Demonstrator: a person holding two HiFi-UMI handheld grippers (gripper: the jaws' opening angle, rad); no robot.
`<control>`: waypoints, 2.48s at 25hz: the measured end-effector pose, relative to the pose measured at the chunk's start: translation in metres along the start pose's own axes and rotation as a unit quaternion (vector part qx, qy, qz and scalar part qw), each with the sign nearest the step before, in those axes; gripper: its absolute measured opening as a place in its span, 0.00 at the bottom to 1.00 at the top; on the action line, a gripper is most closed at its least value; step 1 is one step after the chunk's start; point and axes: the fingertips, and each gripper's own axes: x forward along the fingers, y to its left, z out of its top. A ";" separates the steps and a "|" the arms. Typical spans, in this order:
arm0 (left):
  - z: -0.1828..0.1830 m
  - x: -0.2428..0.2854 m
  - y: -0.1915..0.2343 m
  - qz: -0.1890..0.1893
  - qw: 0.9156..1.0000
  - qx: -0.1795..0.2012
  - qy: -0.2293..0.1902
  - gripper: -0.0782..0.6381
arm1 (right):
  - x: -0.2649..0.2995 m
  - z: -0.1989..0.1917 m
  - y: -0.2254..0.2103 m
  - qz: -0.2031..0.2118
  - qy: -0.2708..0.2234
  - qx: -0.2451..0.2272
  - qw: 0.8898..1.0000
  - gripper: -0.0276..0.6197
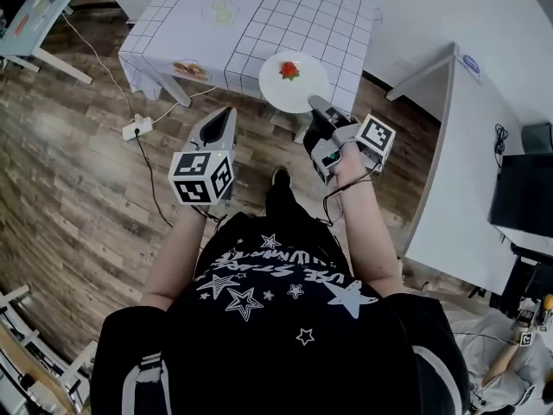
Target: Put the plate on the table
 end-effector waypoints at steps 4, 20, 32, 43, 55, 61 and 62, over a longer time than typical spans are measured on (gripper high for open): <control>-0.013 0.006 -0.001 -0.011 1.000 0.012 -0.008 0.12 | 0.001 -0.005 -0.023 0.000 0.003 -0.004 1.000 0.08; 0.017 0.092 -0.020 0.005 1.000 0.003 -0.001 0.12 | 0.021 0.098 -0.037 -0.007 0.021 -0.007 1.000 0.08; 0.019 0.132 0.009 0.009 1.000 -0.002 0.019 0.12 | 0.059 0.128 -0.049 -0.026 0.020 -0.006 0.999 0.08; 0.039 0.215 0.049 -0.067 0.996 0.015 0.054 0.12 | 0.116 0.167 -0.046 -0.050 -0.047 0.013 0.998 0.08; 0.086 0.274 0.106 -0.075 0.996 0.028 0.044 0.12 | 0.177 0.183 -0.051 -0.071 -0.057 0.019 0.996 0.08; 0.102 0.300 0.137 -0.072 0.996 0.025 0.043 0.12 | 0.205 0.196 -0.061 -0.084 -0.058 0.010 0.995 0.08; 0.104 0.303 0.141 -0.072 0.996 0.024 0.044 0.12 | 0.210 0.197 -0.062 -0.086 -0.057 0.010 0.995 0.08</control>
